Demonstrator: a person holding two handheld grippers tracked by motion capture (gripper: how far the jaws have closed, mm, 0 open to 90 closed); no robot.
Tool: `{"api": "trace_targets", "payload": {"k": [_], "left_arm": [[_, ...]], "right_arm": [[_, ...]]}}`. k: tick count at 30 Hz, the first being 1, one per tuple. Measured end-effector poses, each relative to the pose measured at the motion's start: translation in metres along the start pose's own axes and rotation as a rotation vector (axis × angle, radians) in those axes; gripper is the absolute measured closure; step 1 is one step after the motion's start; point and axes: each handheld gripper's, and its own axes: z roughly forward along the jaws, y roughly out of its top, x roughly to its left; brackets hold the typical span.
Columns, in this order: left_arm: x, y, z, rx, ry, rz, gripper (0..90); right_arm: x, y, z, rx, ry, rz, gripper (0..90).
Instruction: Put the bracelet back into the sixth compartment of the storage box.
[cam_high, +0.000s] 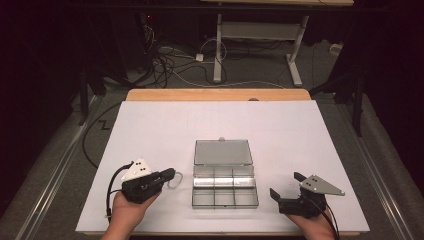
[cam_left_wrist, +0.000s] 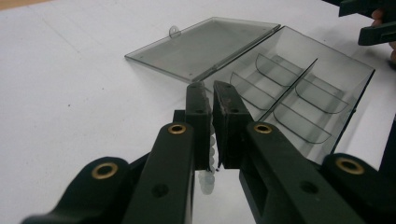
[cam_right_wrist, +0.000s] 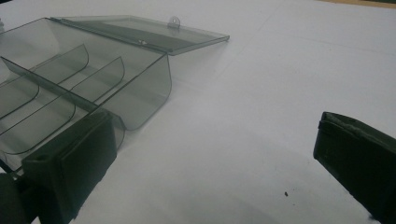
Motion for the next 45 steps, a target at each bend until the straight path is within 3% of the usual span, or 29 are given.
{"api": "trace_targets", "payload": {"k": [19, 45], "left_arm": [[-0.020, 0.036, 0.015, -0.009, -0.043, 0.062, 83.8], [-0.059, 0.072, 0.073, 0.012, -0.137, 0.141, 83.8]], "right_arm": [[-0.002, 0.000, -0.002, -0.005, -0.005, 0.001, 0.9], [-0.003, 0.000, -0.001, -0.003, -0.006, -0.002, 0.9]]}}
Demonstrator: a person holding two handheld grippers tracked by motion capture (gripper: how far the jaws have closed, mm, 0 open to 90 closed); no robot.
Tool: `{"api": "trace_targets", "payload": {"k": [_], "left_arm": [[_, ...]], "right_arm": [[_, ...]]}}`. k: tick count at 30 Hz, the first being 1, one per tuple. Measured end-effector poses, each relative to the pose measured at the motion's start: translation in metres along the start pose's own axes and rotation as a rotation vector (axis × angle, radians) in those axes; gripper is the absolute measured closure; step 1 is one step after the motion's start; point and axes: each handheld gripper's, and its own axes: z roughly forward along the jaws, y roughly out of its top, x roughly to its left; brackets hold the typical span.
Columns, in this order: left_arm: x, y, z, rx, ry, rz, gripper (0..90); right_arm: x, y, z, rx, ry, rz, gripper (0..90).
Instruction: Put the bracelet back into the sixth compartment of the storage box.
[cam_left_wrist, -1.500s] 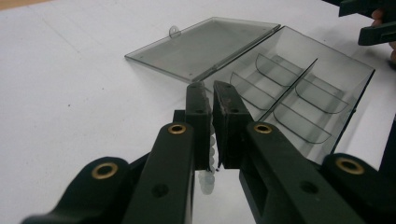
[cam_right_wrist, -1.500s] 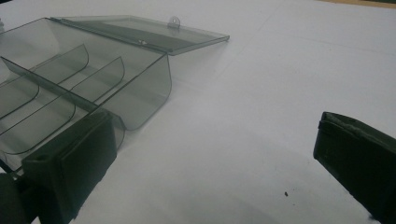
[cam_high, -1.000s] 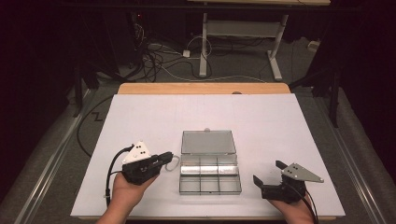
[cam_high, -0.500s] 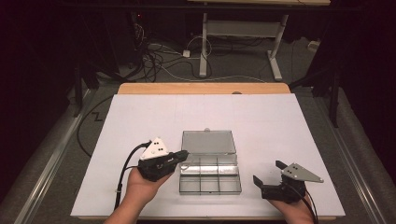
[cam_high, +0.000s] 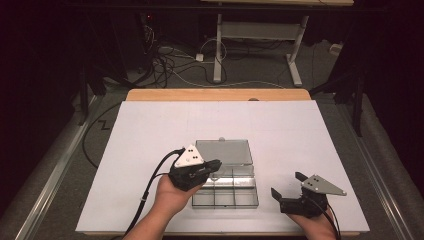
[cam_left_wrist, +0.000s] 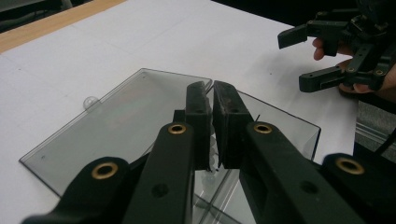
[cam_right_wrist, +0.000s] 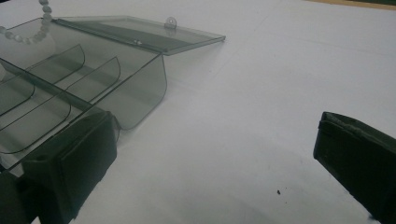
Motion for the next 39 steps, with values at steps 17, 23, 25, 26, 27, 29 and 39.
{"api": "trace_targets", "payload": {"k": [17, 23, 25, 26, 27, 29, 39], "left_arm": [[-0.007, 0.012, 0.034, 0.024, -0.029, 0.020, 83.8], [-0.007, 0.014, 0.041, 0.028, -0.036, 0.019, 83.8], [-0.008, 0.014, 0.043, 0.029, -0.036, 0.020, 83.8], [-0.009, 0.015, 0.044, 0.029, -0.036, 0.021, 83.8], [-0.009, 0.015, 0.045, 0.028, -0.037, 0.022, 83.8], [-0.011, 0.015, 0.047, 0.030, -0.038, 0.024, 83.8], [-0.014, 0.015, 0.055, 0.033, -0.043, 0.024, 83.8]], "right_arm": [[-0.001, -0.001, -0.001, -0.002, -0.005, 0.008, 0.9], [-0.002, -0.001, 0.000, -0.005, 0.004, 0.007, 0.9], [-0.001, -0.001, 0.000, -0.005, 0.006, 0.008, 0.9], [-0.001, -0.001, 0.000, -0.005, 0.005, 0.007, 0.9], [-0.001, -0.001, 0.000, -0.005, 0.004, 0.007, 0.9], [-0.001, -0.001, 0.000, -0.004, 0.000, 0.014, 0.9], [-0.002, -0.001, 0.000, -0.006, 0.003, 0.004, 0.9]]}}
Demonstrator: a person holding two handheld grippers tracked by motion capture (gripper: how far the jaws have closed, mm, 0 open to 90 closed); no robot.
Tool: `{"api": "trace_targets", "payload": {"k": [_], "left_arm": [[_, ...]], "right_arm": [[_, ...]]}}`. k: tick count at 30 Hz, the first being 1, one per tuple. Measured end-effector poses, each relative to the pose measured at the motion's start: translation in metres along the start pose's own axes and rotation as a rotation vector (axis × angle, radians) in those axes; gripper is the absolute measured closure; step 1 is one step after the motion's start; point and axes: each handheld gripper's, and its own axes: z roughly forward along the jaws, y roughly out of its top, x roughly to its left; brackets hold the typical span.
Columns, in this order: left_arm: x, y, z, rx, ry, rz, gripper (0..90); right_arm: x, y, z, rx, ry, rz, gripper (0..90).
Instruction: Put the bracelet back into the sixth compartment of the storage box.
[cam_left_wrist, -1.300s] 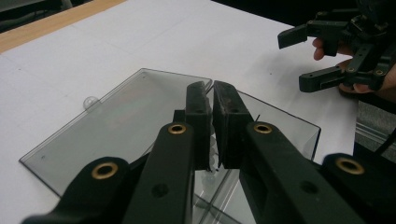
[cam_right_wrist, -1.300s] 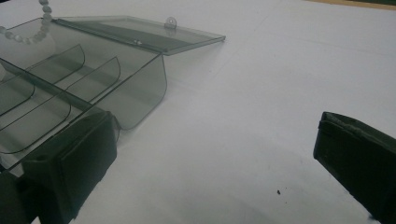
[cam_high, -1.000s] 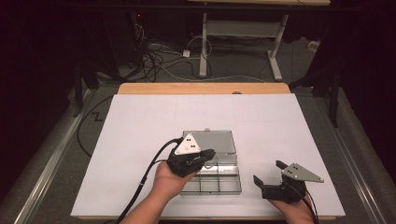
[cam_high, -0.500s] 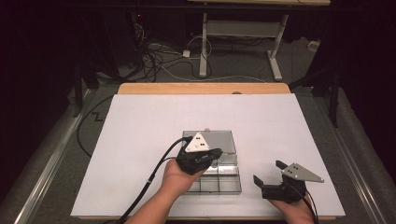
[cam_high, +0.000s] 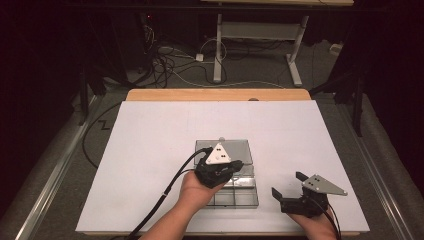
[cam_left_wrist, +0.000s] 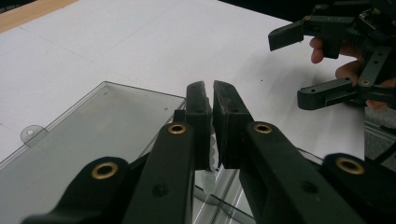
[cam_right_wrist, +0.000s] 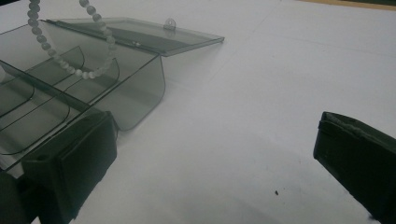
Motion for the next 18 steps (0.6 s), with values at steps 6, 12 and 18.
{"api": "trace_targets", "payload": {"k": [6, 12, 18], "left_arm": [[-0.004, 0.000, -0.001, -0.006, -0.009, 0.002, 83.8], [-0.013, 0.000, -0.002, -0.012, -0.027, 0.015, 83.8], [-0.022, -0.003, 0.000, -0.005, -0.046, 0.022, 83.8]], "right_arm": [[0.001, 0.000, -0.001, 0.005, -0.005, 0.009, 0.9], [0.000, 0.000, -0.001, 0.002, -0.004, 0.001, 0.9], [0.001, 0.000, -0.001, 0.003, -0.005, 0.004, 0.9]]}}
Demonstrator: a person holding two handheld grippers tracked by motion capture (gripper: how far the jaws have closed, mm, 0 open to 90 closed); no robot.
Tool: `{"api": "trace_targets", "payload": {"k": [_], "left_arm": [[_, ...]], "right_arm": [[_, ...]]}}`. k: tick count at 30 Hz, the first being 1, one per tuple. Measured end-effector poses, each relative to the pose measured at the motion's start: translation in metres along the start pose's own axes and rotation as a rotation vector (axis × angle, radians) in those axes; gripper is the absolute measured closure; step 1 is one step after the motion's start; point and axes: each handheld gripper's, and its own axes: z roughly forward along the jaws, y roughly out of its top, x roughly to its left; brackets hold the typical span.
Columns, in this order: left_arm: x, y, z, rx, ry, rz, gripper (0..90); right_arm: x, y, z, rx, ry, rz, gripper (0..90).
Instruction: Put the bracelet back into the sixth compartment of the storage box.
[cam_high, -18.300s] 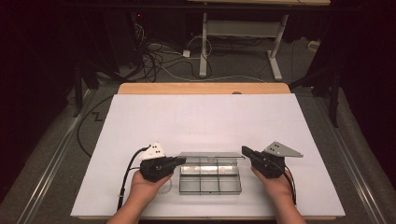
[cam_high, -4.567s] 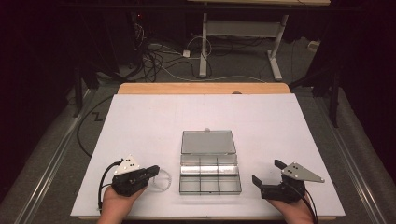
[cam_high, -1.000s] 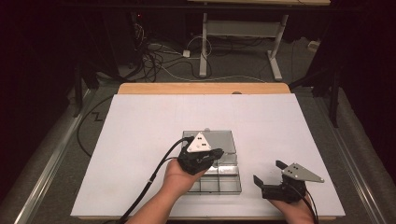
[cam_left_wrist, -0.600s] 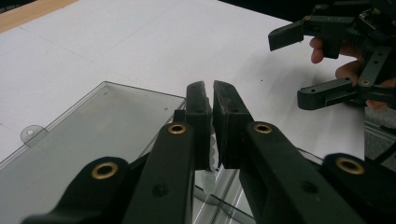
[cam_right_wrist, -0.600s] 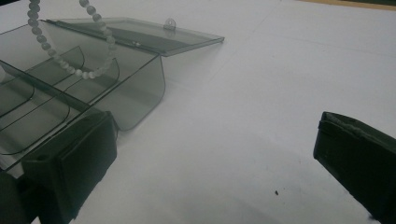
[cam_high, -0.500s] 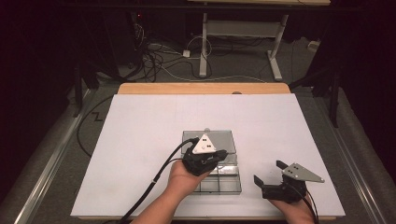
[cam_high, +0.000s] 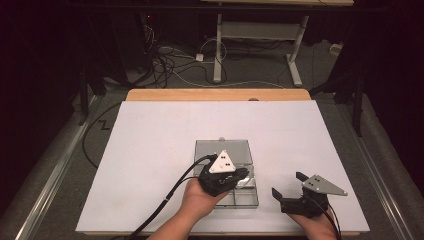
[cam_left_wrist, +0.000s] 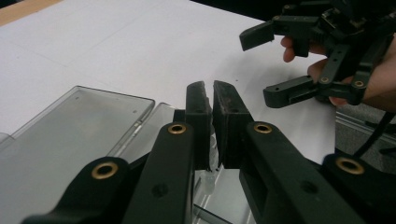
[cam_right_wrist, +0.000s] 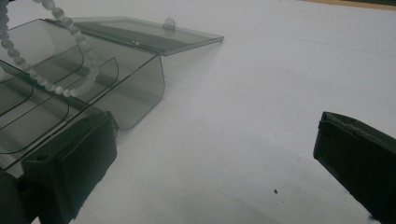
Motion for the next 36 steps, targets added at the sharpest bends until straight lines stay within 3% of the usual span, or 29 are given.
{"api": "trace_targets", "payload": {"k": [9, 12, 30, 36], "left_arm": [[-0.011, -0.009, 0.005, 0.025, -0.023, 0.000, 83.8], [-0.015, -0.011, 0.005, 0.039, -0.009, 0.025, 83.7], [-0.030, -0.022, 0.014, 0.074, -0.038, 0.013, 83.6], [-0.028, -0.022, 0.017, 0.104, -0.011, 0.009, 83.5]], "right_arm": [[-0.001, -0.001, 0.000, 0.002, -0.001, 0.001, 0.9], [-0.001, -0.001, 0.001, 0.004, -0.001, 0.000, 0.9], [0.000, 0.000, -0.001, 0.000, -0.003, -0.002, 0.9], [0.001, 0.000, -0.002, -0.002, -0.003, -0.005, 0.9]]}}
